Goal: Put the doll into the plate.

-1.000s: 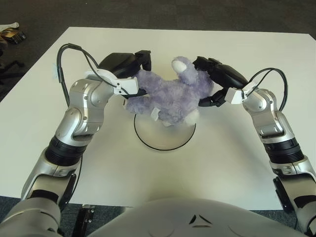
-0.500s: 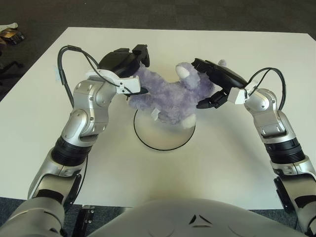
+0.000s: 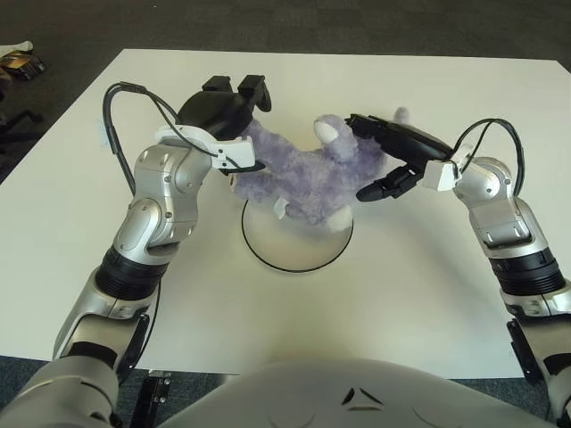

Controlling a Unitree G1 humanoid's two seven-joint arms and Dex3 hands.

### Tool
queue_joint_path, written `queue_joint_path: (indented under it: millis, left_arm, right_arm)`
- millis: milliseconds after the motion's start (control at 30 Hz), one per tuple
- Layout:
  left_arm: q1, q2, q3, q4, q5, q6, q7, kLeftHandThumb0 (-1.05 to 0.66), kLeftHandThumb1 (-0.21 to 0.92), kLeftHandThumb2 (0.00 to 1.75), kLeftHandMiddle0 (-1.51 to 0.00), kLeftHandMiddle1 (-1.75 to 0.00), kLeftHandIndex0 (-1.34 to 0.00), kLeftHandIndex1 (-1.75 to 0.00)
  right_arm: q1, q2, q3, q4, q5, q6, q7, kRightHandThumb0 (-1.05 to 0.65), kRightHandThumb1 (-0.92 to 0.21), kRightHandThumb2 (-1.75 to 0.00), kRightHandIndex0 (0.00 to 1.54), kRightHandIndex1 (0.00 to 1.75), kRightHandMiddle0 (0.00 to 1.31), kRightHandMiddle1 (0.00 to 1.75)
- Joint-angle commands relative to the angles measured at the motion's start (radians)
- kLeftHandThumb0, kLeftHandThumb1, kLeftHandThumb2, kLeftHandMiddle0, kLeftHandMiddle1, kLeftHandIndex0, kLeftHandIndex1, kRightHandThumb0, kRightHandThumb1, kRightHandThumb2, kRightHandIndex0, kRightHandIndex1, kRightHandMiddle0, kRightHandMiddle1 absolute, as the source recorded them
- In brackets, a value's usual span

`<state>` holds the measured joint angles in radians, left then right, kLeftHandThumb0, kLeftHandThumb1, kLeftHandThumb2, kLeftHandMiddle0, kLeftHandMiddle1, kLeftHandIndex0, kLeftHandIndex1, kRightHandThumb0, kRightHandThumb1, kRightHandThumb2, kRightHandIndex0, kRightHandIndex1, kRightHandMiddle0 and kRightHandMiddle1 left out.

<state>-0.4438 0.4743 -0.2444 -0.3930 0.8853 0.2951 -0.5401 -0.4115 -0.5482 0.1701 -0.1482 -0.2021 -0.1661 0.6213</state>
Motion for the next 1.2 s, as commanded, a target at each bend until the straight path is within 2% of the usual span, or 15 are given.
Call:
queue_joint_path:
  millis: [0,300,433,633,833,967,1167]
  left_arm:
    - [0.007,0.002,0.007,-0.009,-0.015,-0.008,-0.007,-0.51,0.21,1.03,0.0,-1.47,0.0,-1.2]
    - [0.017,0.0,0.03,-0.01,-0.084,-0.027,0.003,-0.57,0.21,1.0,0.0,-1.25,0.0,-1.13]
    - [0.024,0.013,0.043,-0.007,-0.111,-0.057,0.017,-0.6,0.22,0.98,0.0,-1.2,0.0,-1.11]
    - [0.029,0.035,0.074,-0.022,-0.155,-0.085,-0.002,-0.61,0.24,0.96,0.0,-1.11,0.0,-0.97]
    - [0.027,0.052,0.096,-0.044,-0.182,-0.062,-0.033,-0.54,0.21,0.98,0.0,-0.99,0.0,-0.89]
    - [0.02,0.075,0.126,-0.078,-0.204,-0.036,-0.07,-0.53,0.2,0.99,0.0,-0.9,0.0,-0.85]
    - [0.012,0.116,0.192,-0.146,-0.258,0.016,-0.131,-0.43,0.15,1.06,0.0,-0.81,0.0,-0.86]
  right_arm:
    - [-0.009,-0.007,-0.02,-0.013,0.046,-0.006,0.018,-0.99,-0.87,-0.3,0.0,0.02,0.0,0.4]
    - [-0.008,-0.004,-0.028,-0.011,0.088,-0.02,0.033,-0.96,-0.84,-0.27,0.0,0.0,0.0,0.31]
    - [-0.008,0.001,-0.03,0.001,0.093,-0.044,0.025,-0.95,-0.83,-0.27,0.0,0.0,0.0,0.28]
    - [-0.013,0.006,-0.031,0.016,0.121,-0.052,0.037,-0.93,-0.81,-0.28,0.0,0.0,0.0,0.28]
    - [-0.016,0.009,-0.034,0.022,0.177,-0.02,0.065,-0.91,-0.8,-0.29,0.0,0.0,0.0,0.29]
    - [-0.025,0.013,-0.032,0.034,0.177,-0.018,0.066,-0.88,-0.77,-0.3,0.0,0.0,0.0,0.3]
    - [-0.049,0.023,-0.042,0.067,0.209,-0.022,0.076,-0.85,-0.68,-0.41,0.0,0.0,0.0,0.27]
